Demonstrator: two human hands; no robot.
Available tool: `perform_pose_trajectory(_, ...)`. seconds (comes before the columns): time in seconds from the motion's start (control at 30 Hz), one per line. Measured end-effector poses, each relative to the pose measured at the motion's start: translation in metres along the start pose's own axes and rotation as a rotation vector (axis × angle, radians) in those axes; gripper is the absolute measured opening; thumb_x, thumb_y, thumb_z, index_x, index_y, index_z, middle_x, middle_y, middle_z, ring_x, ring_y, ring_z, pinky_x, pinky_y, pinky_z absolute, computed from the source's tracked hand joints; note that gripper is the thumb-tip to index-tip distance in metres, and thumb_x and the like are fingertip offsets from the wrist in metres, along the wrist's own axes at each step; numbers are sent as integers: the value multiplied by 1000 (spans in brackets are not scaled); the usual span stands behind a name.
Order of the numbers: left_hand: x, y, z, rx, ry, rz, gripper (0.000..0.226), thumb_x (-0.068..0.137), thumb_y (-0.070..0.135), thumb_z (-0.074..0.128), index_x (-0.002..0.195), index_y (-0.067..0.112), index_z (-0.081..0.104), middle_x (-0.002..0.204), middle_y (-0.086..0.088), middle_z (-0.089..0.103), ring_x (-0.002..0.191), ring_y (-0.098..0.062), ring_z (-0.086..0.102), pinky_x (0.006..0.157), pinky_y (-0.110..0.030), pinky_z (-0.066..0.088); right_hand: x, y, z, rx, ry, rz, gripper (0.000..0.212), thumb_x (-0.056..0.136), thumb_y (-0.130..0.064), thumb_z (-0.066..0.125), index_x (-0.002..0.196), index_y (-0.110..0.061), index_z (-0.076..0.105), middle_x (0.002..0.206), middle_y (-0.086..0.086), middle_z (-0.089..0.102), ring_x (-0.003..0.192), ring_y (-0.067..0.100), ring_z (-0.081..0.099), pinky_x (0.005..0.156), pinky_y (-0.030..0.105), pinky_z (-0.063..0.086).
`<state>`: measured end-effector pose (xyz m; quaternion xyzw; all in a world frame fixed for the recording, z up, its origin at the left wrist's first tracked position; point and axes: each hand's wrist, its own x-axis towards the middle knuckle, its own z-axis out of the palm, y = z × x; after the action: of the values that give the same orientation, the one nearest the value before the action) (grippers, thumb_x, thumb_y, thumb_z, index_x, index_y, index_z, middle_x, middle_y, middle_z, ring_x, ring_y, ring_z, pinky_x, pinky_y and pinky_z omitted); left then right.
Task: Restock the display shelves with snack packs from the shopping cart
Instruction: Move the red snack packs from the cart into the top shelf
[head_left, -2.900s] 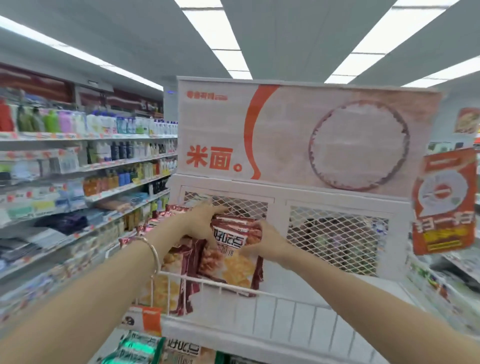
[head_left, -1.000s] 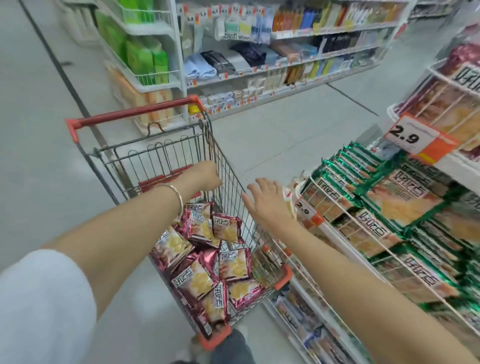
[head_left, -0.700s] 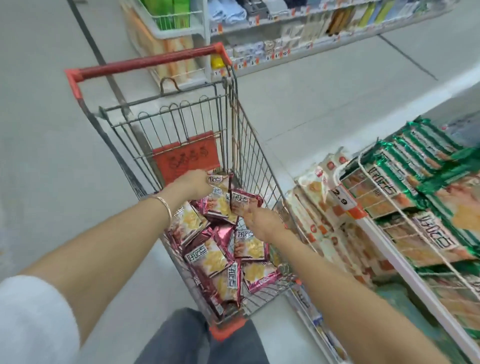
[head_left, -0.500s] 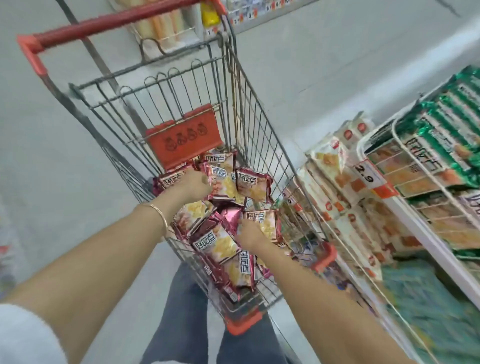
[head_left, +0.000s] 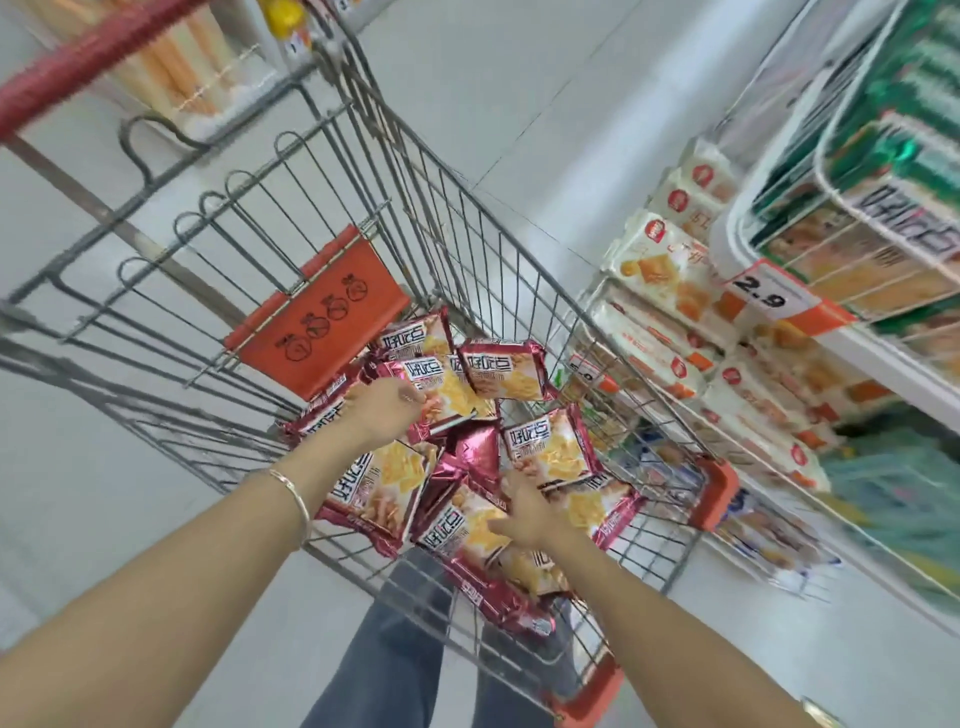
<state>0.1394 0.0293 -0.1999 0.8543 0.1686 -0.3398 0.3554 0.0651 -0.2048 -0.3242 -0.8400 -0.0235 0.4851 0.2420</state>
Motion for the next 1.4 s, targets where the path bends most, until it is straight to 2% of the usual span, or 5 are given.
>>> perform_pose_trajectory(0.4,15,10,2,-243,-72,2,14,96,27,62,108,20,66,114,-7,69,101,-31,67,85,-38,46,-33,-4,-69,399,309,53,30,93,-18,70,78,6,62,70,18,62,51,15,50,50,28,41)
perform_pose_trajectory(0.7,6,39,21,-464,-154,-82,118,73,56,79,158,13,10,158,-15,33,140,-32,39,110,-41,32,-48,-15,-104,1171,146,72,32,99,-26,60,120,-3,64,104,9,72,93,23,70,95,38,56)
perform_pose_trajectory(0.97,16,-6,-10,-614,31,-115,105,80,44,80,157,9,17,153,-9,40,131,-28,46,112,-44,34,-5,33,42,44,108,450,78,91,-25,70,150,3,28,154,20,36,138,34,42,113,36,39)
perform_pose_trajectory(1.07,13,-7,-10,-597,20,-118,84,88,36,74,153,8,29,147,-13,47,113,-22,48,103,-40,34,4,35,58,-169,197,466,16,87,-20,73,97,-11,64,140,15,53,125,27,52,110,34,43)
perform_pose_trajectory(1.4,-1,14,-30,-469,99,-3,91,86,73,40,153,10,34,150,-8,47,135,-29,44,110,-39,32,-26,2,-74,246,88,106,68,91,-28,70,151,-16,39,141,8,54,83,10,62,90,39,54)
